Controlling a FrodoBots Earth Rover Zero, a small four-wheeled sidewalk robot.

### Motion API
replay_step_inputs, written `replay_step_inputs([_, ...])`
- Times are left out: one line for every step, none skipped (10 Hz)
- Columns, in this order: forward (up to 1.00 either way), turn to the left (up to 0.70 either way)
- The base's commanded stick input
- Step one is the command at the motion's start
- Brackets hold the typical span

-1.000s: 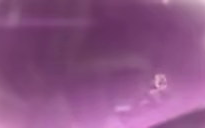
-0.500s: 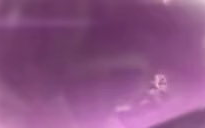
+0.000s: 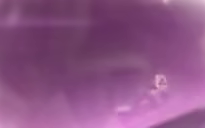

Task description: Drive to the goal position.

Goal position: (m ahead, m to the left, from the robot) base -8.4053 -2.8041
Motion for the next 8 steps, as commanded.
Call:
replay_step_inputs([-1.0,0.0])
replay_step_inputs([-1.0,0.0])
replay_step_inputs([-1.0,0.0])
replay_step_inputs([-1.0,0.0])
replay_step_inputs([-0.37,0.0])
replay_step_inputs([0.0,0.0])
replay_step_inputs([0.0,0.0])
replay_step_inputs([0.0,0.0])
